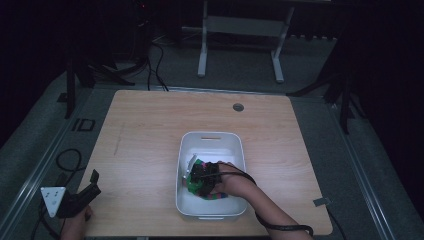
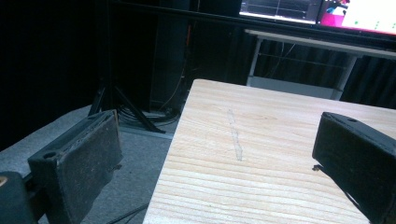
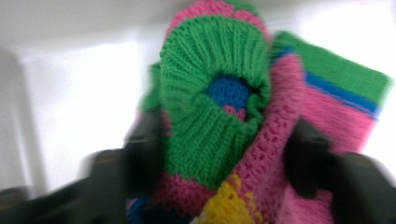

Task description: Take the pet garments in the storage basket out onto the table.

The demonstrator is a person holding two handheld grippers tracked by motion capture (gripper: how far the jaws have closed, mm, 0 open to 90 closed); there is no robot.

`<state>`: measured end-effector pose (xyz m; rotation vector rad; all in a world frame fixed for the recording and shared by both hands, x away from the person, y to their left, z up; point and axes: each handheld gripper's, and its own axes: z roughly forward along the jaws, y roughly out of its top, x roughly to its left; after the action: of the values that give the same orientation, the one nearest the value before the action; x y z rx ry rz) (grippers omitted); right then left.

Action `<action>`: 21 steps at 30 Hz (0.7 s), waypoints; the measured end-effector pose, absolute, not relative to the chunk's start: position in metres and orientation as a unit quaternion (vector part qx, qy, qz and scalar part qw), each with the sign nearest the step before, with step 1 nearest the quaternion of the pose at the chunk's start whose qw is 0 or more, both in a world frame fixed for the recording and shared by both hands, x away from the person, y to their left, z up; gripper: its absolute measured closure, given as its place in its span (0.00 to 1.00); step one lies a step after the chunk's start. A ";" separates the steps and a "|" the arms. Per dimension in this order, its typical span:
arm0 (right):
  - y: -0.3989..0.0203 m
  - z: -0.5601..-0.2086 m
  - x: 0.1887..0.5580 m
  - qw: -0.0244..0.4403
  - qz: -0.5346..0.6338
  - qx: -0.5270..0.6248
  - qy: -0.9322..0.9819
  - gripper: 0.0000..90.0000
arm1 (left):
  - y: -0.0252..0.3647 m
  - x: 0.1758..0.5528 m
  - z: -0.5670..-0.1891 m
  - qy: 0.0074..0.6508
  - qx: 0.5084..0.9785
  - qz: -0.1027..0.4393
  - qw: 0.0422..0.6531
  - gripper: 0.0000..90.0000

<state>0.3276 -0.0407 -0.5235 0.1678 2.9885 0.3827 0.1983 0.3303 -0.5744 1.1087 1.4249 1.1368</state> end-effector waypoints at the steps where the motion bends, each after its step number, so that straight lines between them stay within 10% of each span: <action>1: -0.041 -0.523 0.327 0.070 0.126 0.057 0.988 0.58 | 0.330 0.198 -0.574 0.585 0.455 0.466 0.483 0.02; 6: -0.041 -0.519 0.326 0.097 0.132 0.064 0.984 0.74 | 0.331 0.198 -0.574 0.586 0.455 0.465 0.483 0.02; 21: -0.061 -0.437 0.326 0.112 0.246 0.085 0.959 0.75 | 0.331 0.198 -0.574 0.586 0.455 0.465 0.483 0.02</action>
<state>0.3261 -0.0607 -0.4367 0.2494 2.8155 0.7207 0.1985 0.3308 -0.5743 1.1078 1.4290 1.1332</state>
